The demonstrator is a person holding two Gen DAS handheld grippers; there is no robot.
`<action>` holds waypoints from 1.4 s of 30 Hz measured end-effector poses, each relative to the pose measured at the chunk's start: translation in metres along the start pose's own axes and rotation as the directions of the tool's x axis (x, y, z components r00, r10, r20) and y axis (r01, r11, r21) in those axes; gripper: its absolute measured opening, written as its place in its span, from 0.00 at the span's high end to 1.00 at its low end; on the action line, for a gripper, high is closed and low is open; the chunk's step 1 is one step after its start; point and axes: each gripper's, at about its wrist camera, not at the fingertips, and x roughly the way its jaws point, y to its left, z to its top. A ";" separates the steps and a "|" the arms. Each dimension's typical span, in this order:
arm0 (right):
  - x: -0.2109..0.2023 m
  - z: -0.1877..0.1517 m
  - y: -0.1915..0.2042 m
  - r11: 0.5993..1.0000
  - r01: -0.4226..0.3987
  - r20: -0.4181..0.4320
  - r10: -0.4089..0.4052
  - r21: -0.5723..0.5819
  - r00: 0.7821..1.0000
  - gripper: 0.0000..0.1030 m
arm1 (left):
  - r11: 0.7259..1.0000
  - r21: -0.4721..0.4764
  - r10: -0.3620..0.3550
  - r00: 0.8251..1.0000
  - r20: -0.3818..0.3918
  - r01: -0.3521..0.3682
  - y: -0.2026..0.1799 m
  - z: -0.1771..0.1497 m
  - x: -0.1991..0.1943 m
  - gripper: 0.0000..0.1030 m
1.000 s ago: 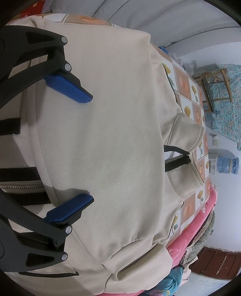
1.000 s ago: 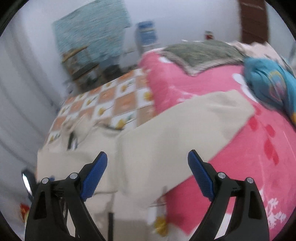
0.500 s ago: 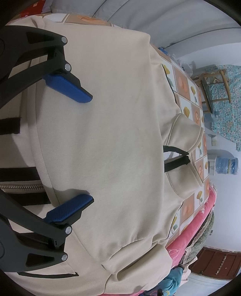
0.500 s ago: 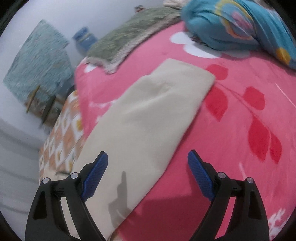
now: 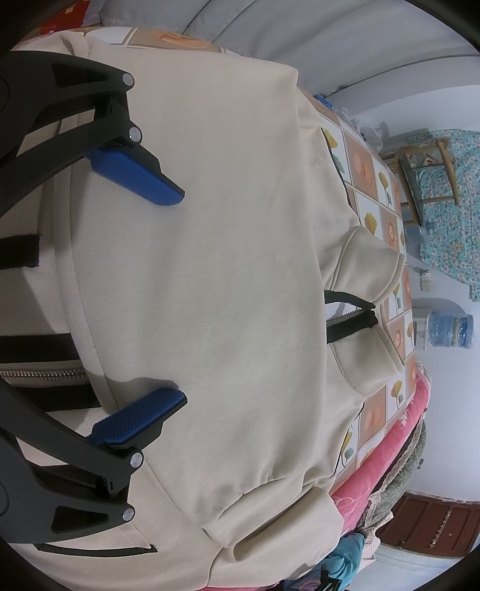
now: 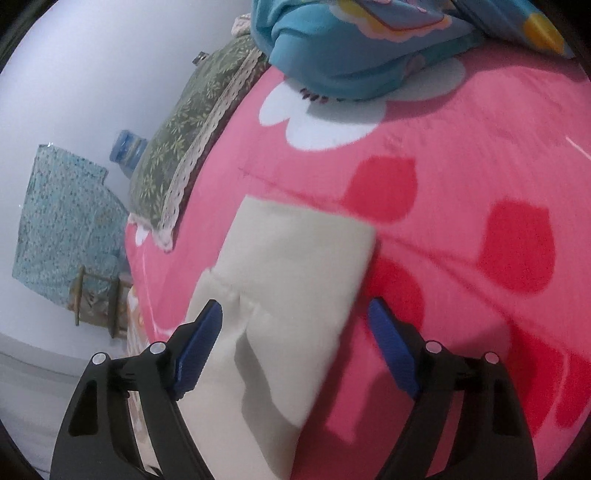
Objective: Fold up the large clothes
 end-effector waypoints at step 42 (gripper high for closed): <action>-0.061 0.010 0.032 0.982 0.093 0.221 -0.055 -0.165 0.974 0.91 | 1.000 0.000 0.001 1.000 0.001 -0.001 0.000 0.000 0.000 0.06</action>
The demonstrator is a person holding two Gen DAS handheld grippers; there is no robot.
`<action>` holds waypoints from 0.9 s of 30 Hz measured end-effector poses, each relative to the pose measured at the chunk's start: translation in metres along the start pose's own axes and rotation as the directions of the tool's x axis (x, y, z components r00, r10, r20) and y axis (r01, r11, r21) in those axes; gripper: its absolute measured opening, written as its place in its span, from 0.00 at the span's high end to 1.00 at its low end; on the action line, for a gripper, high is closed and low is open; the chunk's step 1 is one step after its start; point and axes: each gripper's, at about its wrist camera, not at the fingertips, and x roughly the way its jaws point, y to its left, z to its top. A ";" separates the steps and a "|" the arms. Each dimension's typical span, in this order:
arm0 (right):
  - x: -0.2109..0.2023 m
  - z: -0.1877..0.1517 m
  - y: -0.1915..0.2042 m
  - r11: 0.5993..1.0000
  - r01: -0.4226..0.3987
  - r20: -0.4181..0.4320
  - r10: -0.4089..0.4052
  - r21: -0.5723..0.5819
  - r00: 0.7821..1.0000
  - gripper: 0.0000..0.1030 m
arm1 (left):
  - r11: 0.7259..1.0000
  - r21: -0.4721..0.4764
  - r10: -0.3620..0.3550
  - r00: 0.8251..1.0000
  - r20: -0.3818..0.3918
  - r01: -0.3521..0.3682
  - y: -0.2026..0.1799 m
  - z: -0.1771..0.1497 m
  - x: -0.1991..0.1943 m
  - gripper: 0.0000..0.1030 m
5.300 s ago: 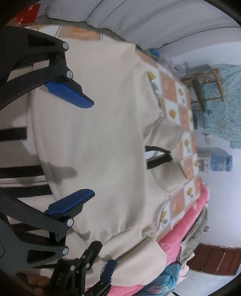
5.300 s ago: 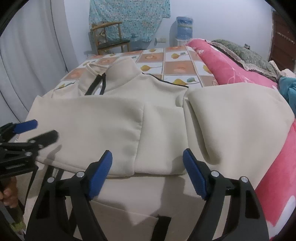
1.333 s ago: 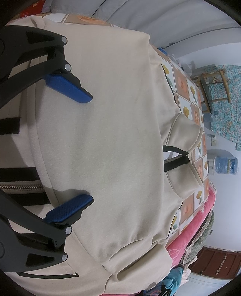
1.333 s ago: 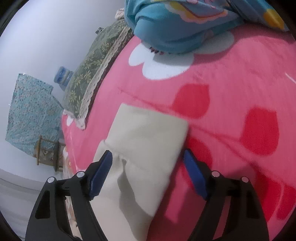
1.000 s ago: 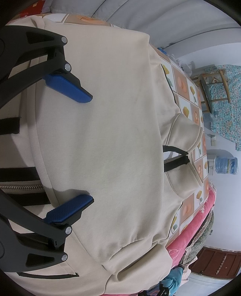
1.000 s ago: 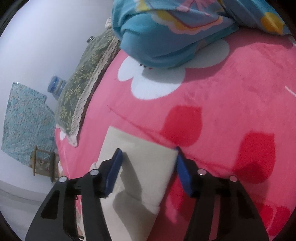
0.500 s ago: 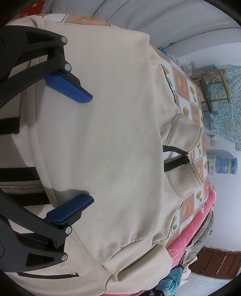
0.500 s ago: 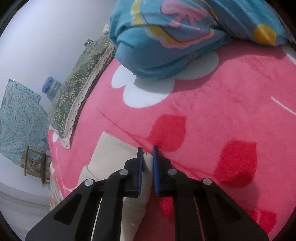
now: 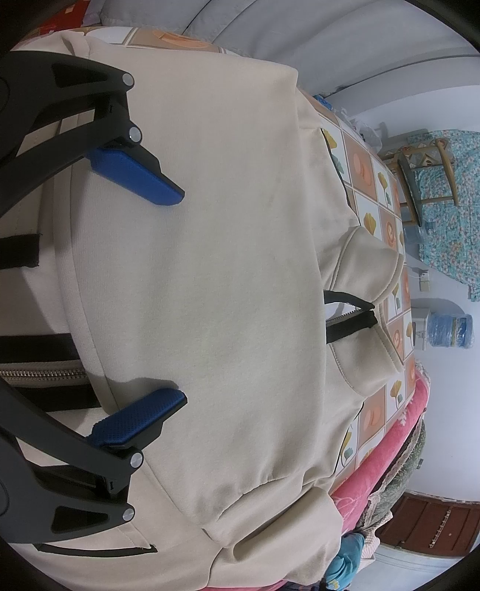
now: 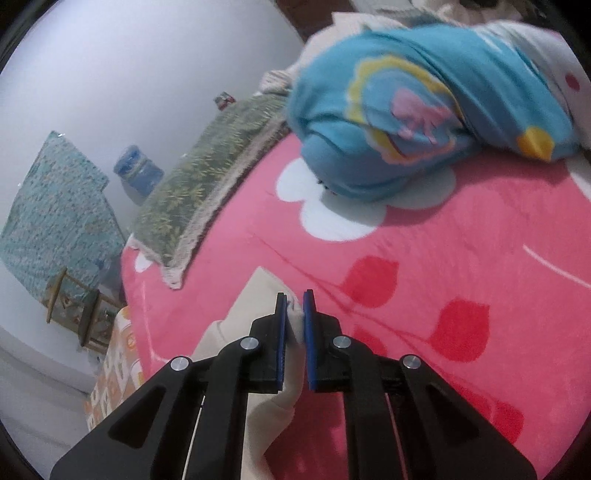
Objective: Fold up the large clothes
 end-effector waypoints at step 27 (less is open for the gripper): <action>-0.113 -0.150 0.166 0.883 -0.319 0.034 0.351 -0.345 0.936 0.91 | 1.000 -0.001 0.001 1.000 0.001 -0.001 0.000 0.001 0.000 0.06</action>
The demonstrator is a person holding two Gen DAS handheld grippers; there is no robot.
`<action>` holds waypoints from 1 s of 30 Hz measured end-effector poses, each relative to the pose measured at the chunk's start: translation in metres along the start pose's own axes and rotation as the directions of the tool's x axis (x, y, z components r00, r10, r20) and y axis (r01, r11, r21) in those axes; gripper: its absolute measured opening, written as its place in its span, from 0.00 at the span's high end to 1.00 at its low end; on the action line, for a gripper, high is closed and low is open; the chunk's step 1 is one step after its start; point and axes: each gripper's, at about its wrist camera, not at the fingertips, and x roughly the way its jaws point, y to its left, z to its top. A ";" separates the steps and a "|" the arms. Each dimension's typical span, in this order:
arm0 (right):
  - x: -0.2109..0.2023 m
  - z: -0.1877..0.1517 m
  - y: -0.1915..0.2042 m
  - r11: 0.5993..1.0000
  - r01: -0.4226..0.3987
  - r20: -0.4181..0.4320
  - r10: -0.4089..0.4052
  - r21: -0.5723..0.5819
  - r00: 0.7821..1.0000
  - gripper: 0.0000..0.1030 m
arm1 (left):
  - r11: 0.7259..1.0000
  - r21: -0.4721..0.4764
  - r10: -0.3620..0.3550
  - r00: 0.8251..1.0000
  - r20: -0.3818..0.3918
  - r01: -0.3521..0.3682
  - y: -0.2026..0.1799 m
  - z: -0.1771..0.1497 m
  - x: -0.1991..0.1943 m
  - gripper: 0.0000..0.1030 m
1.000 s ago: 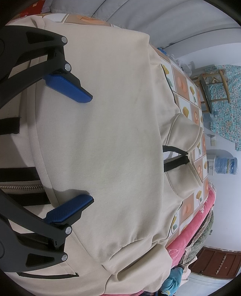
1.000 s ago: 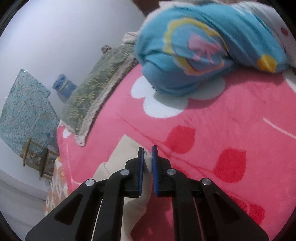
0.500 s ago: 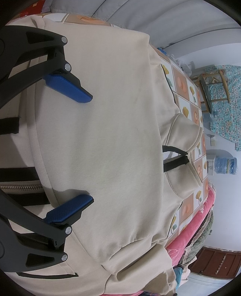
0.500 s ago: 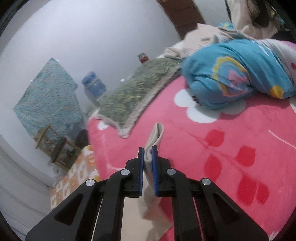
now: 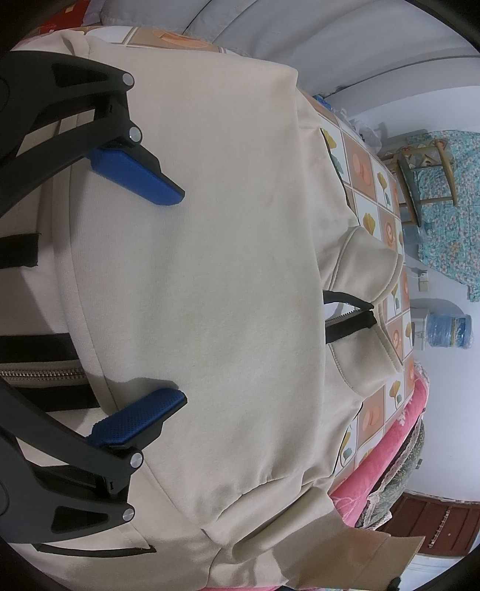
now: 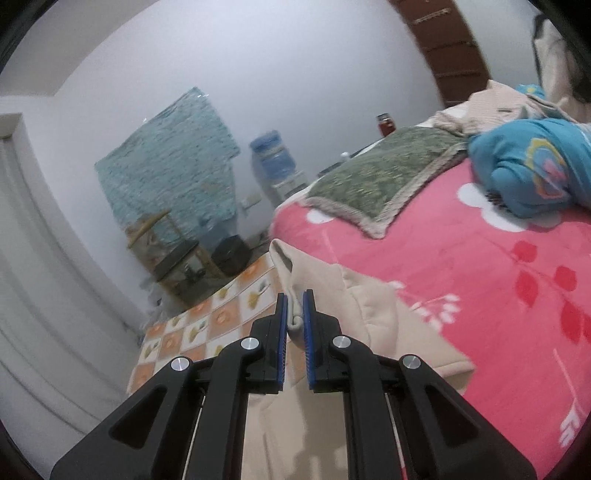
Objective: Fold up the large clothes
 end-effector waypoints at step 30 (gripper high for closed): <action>-0.022 -0.017 0.064 0.993 -0.065 -0.060 0.059 -0.102 0.996 0.91 | 0.997 -0.071 0.019 0.995 0.100 -0.012 0.046 -0.003 -0.073 0.19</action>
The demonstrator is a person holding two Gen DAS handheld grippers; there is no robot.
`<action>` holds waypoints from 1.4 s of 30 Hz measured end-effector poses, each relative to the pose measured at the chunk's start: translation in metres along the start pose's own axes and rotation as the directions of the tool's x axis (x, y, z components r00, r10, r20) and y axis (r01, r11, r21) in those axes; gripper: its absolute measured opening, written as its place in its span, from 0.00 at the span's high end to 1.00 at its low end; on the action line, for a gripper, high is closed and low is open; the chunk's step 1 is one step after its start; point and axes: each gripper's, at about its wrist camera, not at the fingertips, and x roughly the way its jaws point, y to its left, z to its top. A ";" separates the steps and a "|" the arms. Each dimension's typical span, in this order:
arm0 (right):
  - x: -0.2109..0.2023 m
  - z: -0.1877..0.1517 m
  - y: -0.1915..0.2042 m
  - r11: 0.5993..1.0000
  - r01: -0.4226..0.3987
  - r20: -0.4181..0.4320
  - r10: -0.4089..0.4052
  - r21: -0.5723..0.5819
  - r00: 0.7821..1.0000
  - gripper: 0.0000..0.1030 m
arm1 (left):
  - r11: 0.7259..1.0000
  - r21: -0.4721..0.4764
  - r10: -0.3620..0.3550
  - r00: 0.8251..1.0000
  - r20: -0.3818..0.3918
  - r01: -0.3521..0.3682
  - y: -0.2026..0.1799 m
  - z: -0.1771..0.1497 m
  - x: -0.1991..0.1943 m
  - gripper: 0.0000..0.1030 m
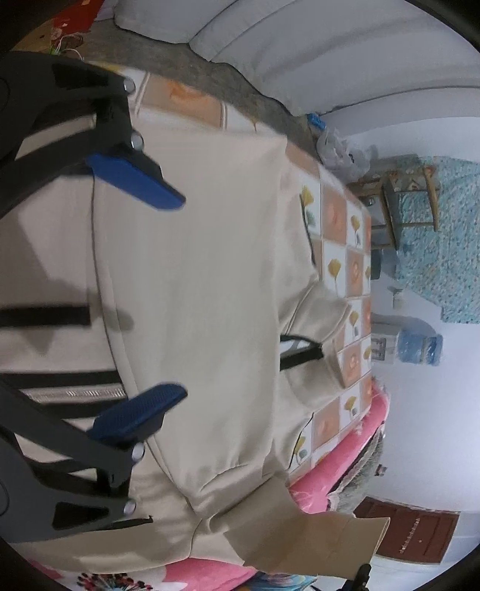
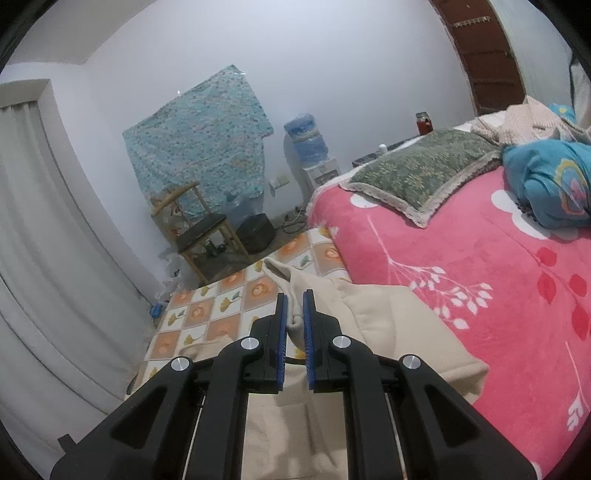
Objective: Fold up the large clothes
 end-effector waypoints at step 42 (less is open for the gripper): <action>0.068 -0.167 0.216 0.884 -0.254 -0.313 0.131 -0.393 0.941 0.91 | 0.982 -0.150 -0.122 0.992 -0.023 0.117 0.088 -0.043 -0.001 0.57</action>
